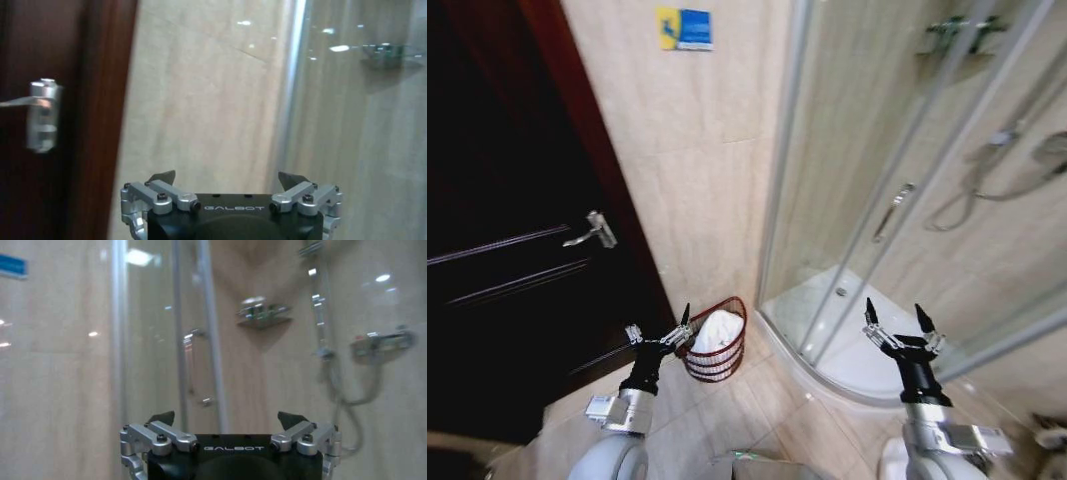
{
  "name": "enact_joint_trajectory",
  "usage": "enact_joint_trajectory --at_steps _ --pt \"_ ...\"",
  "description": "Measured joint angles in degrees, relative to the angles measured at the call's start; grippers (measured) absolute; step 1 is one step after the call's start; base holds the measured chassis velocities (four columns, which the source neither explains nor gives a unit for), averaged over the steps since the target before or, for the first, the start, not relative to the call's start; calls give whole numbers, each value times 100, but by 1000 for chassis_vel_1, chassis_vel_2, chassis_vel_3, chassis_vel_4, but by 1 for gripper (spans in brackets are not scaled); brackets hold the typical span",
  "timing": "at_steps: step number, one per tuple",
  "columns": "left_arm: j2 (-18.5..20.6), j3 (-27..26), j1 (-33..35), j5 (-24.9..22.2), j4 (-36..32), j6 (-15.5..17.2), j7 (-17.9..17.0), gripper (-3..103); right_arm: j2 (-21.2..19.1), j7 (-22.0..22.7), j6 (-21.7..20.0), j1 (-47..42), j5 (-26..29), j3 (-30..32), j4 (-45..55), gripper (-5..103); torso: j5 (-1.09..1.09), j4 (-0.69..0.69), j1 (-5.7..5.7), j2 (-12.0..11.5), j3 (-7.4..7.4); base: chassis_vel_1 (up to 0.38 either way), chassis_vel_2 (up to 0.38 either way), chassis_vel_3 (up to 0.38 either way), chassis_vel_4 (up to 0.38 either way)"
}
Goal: Discard the used towel into the hamper.
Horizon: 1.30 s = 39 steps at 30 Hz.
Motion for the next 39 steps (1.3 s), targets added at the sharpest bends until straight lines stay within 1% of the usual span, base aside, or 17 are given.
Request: enact_joint_trajectory --at_steps 8,15,18,25,30,32,33,37,39 --pt "0 0 0 0 0 0 0 100 -21 65 -83 116 42 -68 179 100 0 0 0 0 0 -126 -127 -125 -118" --pt "0 0 0 0 0 0 0 100 -24 98 -54 166 6 -21 236 100 -1 0 0 0 0 -119 -132 -118 -128" --pt "0 0 0 0 0 0 0 100 -15 134 -21 171 10 -21 224 100 2 0 0 0 0 -116 -110 -124 -128" --pt "0 0 0 0 0 0 0 100 20 371 40 229 -38 -109 247 100 -1 -1 -1 0 0 -135 -119 -137 -131" --pt "0 0 0 0 0 0 0 100 27 438 62 254 -80 -114 222 100 0 0 0 0 0 -116 -115 -130 -122" --pt "0 0 0 0 0 0 0 100 27 460 92 252 -79 -108 210 100 1 0 0 0 0 -124 -114 -113 -131" --pt "0 0 0 -1 0 0 0 100 30 469 196 243 -67 -103 183 100 -1 0 0 0 0 -113 -127 -116 -122" --pt "0 0 0 0 0 0 0 100 42 467 332 224 -60 -89 132 100 0 0 0 0 0 -120 -130 -134 -139" --pt "0 0 0 0 0 0 0 100 49 408 406 208 -29 -42 105 100 0 0 -1 0 0 -123 -132 -138 -145"
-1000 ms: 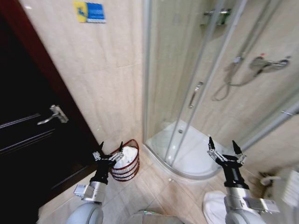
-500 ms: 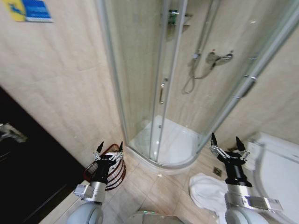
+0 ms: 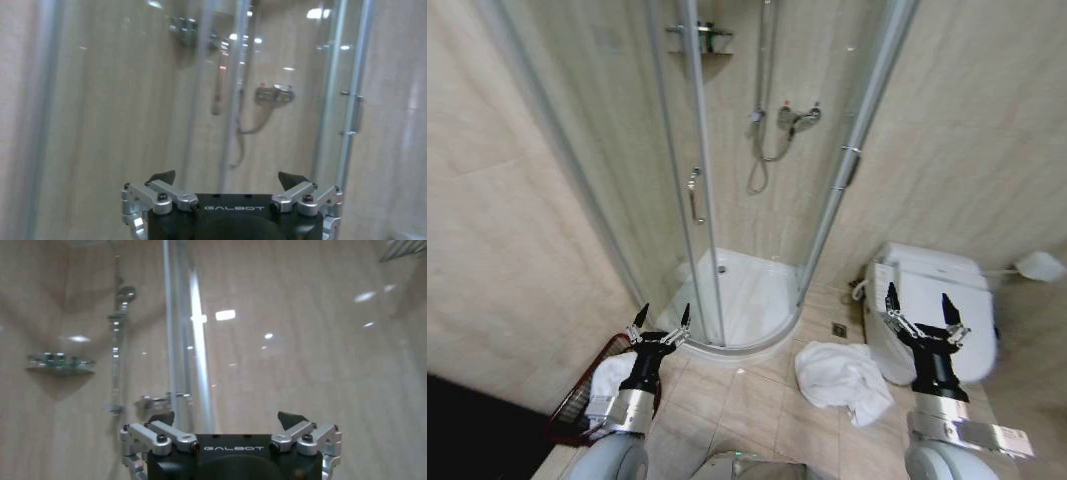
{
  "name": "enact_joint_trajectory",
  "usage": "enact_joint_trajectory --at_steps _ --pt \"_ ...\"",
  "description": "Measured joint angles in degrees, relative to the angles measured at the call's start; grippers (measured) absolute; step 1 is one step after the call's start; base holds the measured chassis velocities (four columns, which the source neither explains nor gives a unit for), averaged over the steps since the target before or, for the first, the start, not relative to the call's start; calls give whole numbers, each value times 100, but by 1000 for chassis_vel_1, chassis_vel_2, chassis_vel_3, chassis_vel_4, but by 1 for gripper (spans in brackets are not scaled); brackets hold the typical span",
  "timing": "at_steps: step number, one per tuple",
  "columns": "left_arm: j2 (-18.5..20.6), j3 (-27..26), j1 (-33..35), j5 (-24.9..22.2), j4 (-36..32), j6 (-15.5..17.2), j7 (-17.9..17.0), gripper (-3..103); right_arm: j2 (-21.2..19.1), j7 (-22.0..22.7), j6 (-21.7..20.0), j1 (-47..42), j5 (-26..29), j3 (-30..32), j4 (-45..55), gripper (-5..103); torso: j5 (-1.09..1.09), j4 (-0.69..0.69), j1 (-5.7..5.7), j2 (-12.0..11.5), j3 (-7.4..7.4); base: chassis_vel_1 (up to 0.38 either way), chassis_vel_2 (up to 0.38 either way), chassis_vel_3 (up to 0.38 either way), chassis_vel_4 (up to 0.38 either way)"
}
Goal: Discard the used towel into the hamper.
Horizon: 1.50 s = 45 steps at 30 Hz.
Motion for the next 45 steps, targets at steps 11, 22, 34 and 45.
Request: enact_joint_trajectory --at_steps 11,22,34,45 --pt "0 0 0 0 0 0 0 100 4 -177 188 -19 68 133 -78 100 0 0 0 0 0 -81 -81 -82 -78" --pt "1 -1 0 0 0 0 0 100 -33 -191 230 -26 399 404 -159 100 0 1 0 0 0 -11 -13 11 9" --pt "-1 1 0 0 0 0 0 100 -55 -211 222 -30 408 415 -169 100 1 0 0 0 0 -118 -115 117 109" --pt "0 0 0 0 0 0 0 100 -64 -214 185 0 400 371 -150 100 0 0 0 0 0 -72 -66 70 80"
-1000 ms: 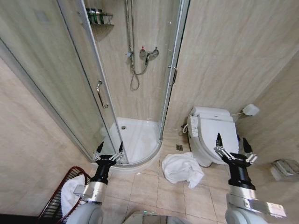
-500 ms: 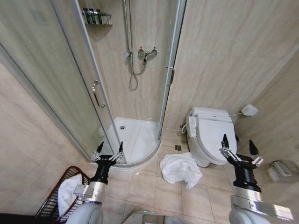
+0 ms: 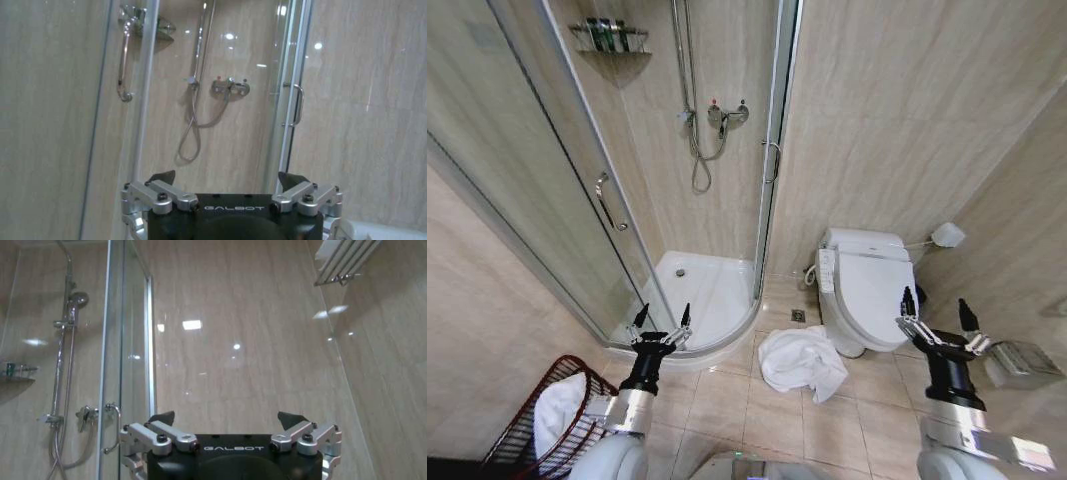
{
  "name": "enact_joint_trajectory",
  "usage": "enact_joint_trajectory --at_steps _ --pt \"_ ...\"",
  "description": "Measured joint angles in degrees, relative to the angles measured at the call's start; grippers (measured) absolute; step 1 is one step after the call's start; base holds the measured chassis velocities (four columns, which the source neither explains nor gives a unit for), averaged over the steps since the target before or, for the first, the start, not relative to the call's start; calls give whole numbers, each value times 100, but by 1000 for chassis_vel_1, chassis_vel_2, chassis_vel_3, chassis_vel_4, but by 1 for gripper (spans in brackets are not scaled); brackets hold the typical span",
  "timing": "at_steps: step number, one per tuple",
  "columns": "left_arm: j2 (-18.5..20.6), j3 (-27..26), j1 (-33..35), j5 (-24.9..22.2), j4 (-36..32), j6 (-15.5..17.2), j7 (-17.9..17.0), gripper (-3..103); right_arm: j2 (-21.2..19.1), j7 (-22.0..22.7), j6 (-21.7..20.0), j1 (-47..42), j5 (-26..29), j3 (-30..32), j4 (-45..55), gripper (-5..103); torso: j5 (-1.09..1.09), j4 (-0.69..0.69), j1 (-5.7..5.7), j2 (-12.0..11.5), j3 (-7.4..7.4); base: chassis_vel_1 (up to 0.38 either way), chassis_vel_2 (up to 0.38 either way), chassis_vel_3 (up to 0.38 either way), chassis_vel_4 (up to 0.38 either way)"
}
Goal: Discard the used towel into the hamper.
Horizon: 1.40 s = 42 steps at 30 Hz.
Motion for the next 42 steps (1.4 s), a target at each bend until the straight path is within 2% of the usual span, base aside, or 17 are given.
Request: enact_joint_trajectory --at_steps 20,24,26,37,42 --pt "-2 0 0 0 0 0 0 100 -2 14 -2 36 -5 19 -42 100 1 0 1 0 0 -168 -163 166 161" --pt "-1 1 0 0 0 0 0 100 -1 -14 124 49 -3 21 -89 100 -2 0 1 0 0 -208 -207 201 185" --pt "-3 1 0 0 0 0 0 100 0 -42 173 50 -2 38 -115 100 5 1 0 0 0 -162 -157 149 145" --pt "1 -2 0 0 0 0 0 100 1 -221 444 103 -56 116 -207 100 -1 0 -5 -11 -6 11 -14 -7 -6" --pt "-1 -1 0 0 0 0 0 100 4 -221 447 122 -75 123 -215 100 1 0 -69 -151 -83 0 0 0 0"
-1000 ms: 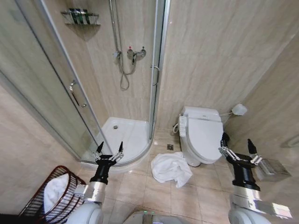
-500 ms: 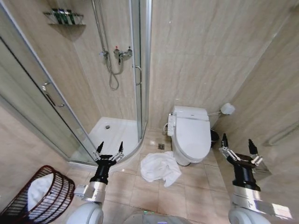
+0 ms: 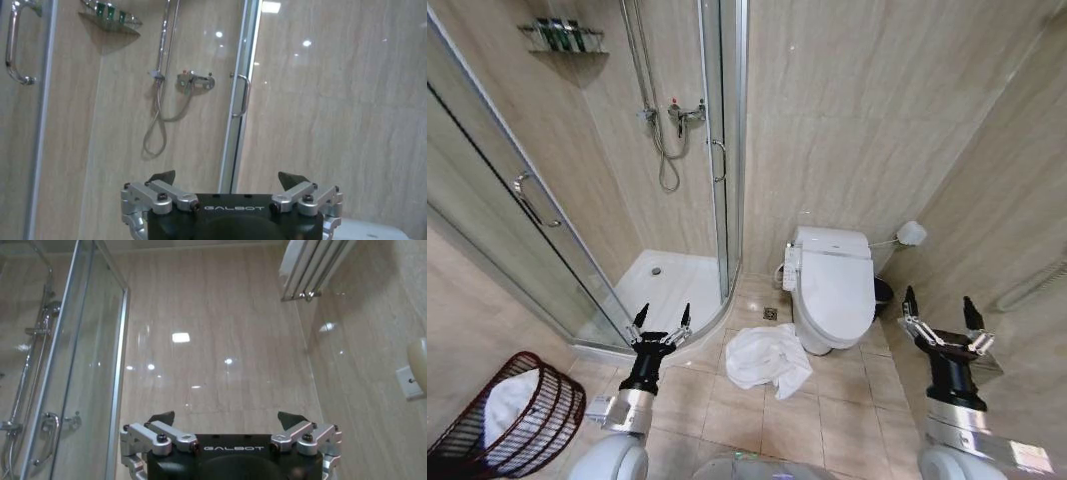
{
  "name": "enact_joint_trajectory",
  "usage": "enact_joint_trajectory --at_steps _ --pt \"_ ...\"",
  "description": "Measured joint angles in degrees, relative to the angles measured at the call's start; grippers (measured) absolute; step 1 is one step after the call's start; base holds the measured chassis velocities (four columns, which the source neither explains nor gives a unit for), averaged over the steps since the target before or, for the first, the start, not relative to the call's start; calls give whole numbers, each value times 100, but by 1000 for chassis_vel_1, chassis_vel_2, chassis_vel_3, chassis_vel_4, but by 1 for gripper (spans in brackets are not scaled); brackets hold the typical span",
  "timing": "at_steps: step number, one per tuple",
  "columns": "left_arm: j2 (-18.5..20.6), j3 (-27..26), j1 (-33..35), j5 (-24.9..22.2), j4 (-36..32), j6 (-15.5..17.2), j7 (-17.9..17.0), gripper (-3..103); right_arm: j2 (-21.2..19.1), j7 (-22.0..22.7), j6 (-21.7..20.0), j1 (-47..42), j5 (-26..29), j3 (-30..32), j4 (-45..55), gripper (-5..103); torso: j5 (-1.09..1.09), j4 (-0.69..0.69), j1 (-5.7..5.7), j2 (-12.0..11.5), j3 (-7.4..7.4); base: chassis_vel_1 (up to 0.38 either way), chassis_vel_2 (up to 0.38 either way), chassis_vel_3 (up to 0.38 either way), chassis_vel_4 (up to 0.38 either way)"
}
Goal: Discard the used towel into the hamper.
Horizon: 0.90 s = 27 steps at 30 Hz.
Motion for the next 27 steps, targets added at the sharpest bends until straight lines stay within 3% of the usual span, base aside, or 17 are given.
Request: enact_joint_trajectory --at_steps 27 --pt "0 1 0 0 0 0 0 100 -16 169 1 4 -55 39 -157 100 0 0 -390 -861 -469 0 0 0 0"
